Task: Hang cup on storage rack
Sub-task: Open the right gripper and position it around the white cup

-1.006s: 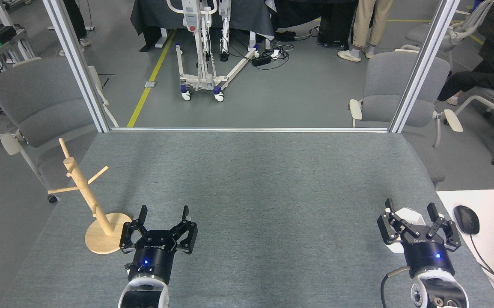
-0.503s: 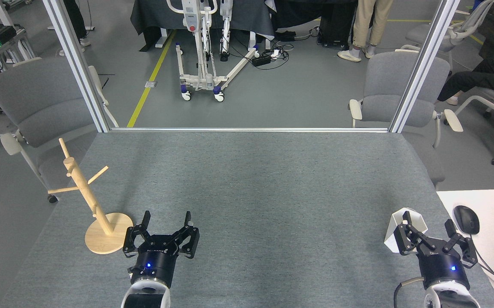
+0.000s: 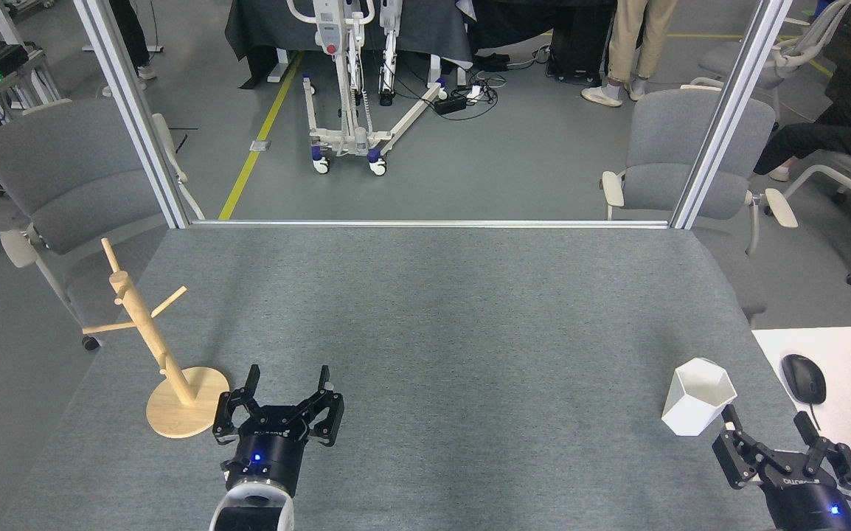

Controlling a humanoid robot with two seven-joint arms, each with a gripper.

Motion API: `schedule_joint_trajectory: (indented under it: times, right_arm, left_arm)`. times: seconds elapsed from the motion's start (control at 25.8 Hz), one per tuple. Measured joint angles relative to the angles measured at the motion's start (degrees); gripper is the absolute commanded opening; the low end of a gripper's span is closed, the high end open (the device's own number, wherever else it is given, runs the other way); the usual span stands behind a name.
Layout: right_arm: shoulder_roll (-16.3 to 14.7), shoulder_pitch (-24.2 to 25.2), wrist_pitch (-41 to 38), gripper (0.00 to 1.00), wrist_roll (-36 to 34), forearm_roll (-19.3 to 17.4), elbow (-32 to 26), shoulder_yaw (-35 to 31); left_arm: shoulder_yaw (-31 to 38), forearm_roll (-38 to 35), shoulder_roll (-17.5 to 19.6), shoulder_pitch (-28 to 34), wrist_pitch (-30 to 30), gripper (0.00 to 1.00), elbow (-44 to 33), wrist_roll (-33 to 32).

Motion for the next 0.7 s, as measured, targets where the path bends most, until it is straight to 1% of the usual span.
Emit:
schedule_joint_trajectory:
  times: [0.08,0.31,0.43,0.7]
  right_arm:
    - [-0.3,0.1,-1.1,1.00,-0.4,0.4,1.1,-0.2]
    - [-0.6,-0.3,-2.3,1.00,-0.6,3.0,4.9,0.1]
    - [-0.5,-0.8,-2.3,1.00,-0.7,3.4,5.9,0.1]
    - [-0.4,-4.0,-1.6,1.00,-0.8,4.1,9.4,0.4]
  left_arm:
    - [0.0,0.0,0.0,0.0,0.0,1.00,0.0,0.0]
    - [0.0,0.0,0.0,0.0,0.0,0.99,0.0,0.0]
    - [0.0,0.0,0.0,0.0,0.0,0.99,0.0,0.0]
    - [0.0,0.0,0.0,0.0,0.0,0.99,0.0,0.0]
